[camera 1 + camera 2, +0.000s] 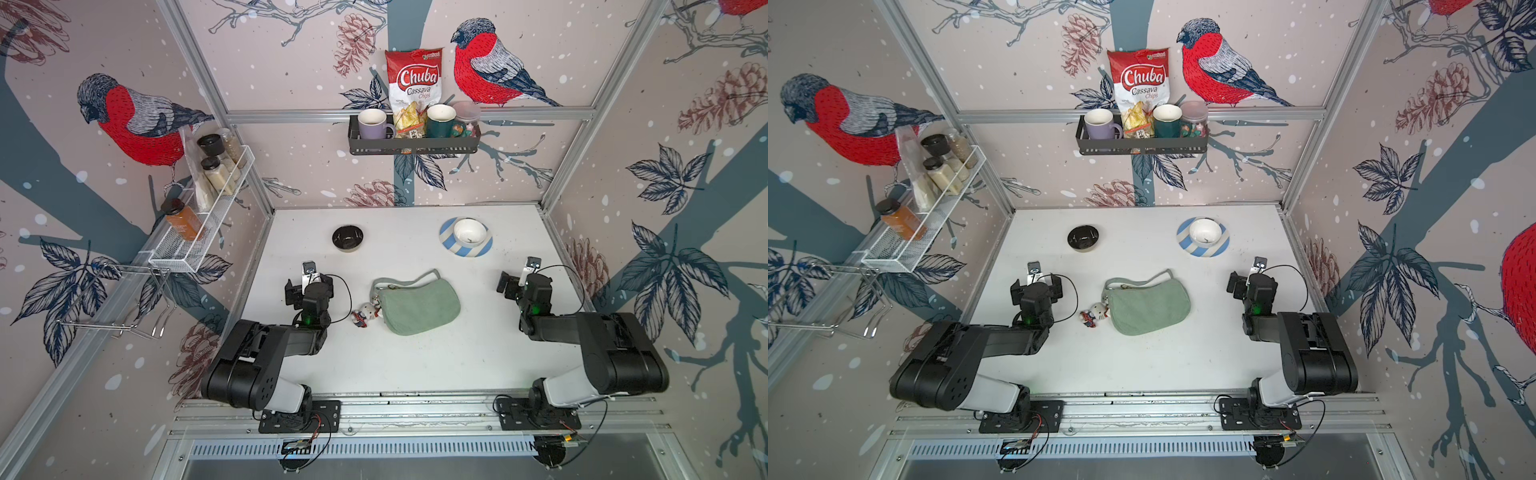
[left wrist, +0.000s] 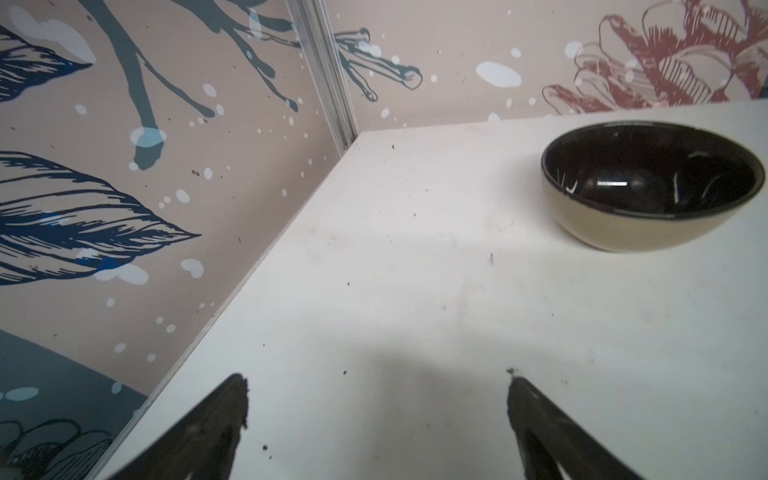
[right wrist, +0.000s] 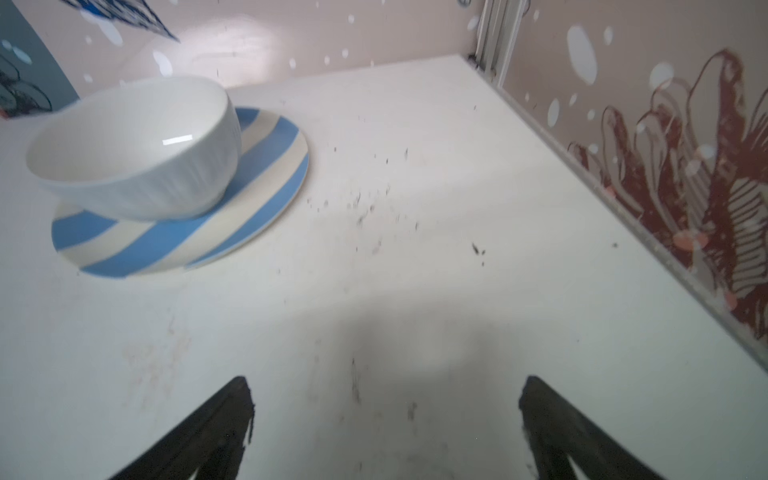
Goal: Remove the decoration from the bag
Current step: Reset both arms
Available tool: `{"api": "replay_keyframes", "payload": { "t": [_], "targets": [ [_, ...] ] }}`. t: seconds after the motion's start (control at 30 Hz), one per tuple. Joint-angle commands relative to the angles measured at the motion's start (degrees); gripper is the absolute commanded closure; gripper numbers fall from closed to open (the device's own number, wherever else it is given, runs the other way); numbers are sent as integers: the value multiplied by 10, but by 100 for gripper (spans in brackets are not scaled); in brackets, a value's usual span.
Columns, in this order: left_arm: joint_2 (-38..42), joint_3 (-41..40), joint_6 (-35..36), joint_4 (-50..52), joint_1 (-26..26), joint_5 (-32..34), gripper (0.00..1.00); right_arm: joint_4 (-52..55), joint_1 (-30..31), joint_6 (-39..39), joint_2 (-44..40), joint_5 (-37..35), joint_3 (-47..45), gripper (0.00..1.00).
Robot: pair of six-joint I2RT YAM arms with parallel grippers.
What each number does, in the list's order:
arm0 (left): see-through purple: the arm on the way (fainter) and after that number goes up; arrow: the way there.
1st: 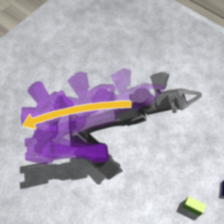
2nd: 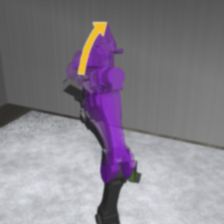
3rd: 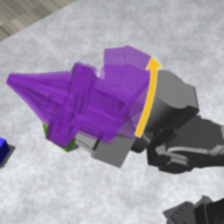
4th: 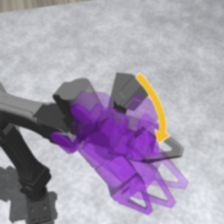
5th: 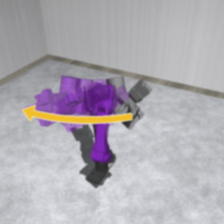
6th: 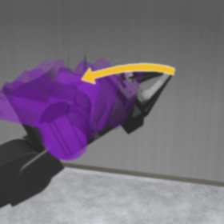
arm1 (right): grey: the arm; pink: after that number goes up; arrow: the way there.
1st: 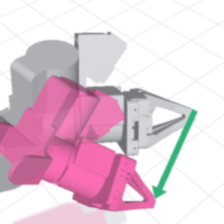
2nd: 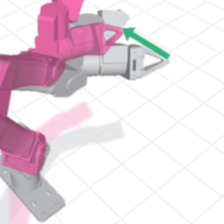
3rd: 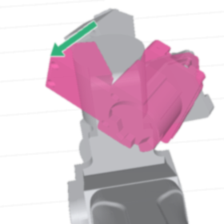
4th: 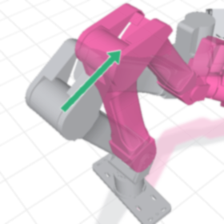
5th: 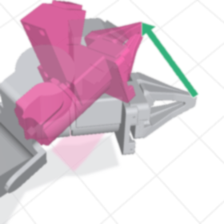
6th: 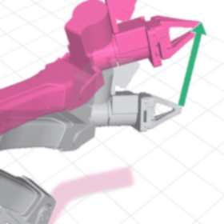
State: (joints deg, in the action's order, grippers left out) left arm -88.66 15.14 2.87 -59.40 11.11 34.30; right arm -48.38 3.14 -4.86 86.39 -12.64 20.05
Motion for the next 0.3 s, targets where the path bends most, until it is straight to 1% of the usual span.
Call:
{"api": "replay_keyframes", "payload": {
  "t": [0.0, 0.07, 0.1, 0.17, 0.27],
  "targets": [
    [-24, 17, 7, -65, -9, -16, 4, -29, 8, -2, 0, -28, 5, 0],
    [-13, 28, -4, -20, -11, -17, 4, -32, 7, -2, 1, -28, 5, 0],
    [-10, 30, -5, -14, -12, -17, 4, -26, 5, -3, 1, -23, 7, 0],
    [-22, 26, 2, -45, -12, -16, 4, -34, 4, -4, 4, -19, 5, 0],
    [-15, 28, -2, -28, -11, -17, 4, -24, 4, -3, 0, -20, 7, 0]
  ]
}}
